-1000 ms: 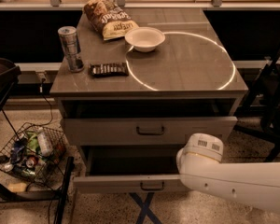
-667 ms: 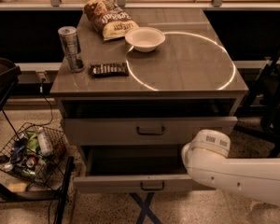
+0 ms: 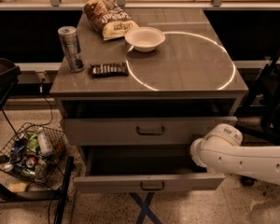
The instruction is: Open middle drawer
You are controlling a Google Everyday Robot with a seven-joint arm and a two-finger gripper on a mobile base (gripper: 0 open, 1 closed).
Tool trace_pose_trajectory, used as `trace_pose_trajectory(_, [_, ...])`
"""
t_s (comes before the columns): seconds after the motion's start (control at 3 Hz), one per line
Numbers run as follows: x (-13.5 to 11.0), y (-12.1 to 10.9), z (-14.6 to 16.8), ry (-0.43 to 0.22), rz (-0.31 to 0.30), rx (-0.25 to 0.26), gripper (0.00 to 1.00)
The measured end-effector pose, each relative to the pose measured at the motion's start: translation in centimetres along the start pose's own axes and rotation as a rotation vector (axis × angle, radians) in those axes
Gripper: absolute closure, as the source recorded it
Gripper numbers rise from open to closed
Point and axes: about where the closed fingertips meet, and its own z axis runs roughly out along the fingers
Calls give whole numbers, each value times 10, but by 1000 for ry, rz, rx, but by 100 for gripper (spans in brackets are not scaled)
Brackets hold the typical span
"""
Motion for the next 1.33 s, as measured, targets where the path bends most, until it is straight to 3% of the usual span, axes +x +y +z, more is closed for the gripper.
trace_pose_trajectory(0.67, [-1, 3, 10, 10, 10, -19, 100])
trace_pose_trajectory(1.0, [1, 10, 27, 3, 48, -48, 100])
trace_pose_trajectory(1.33, [16, 21, 42, -8, 124, -56, 100])
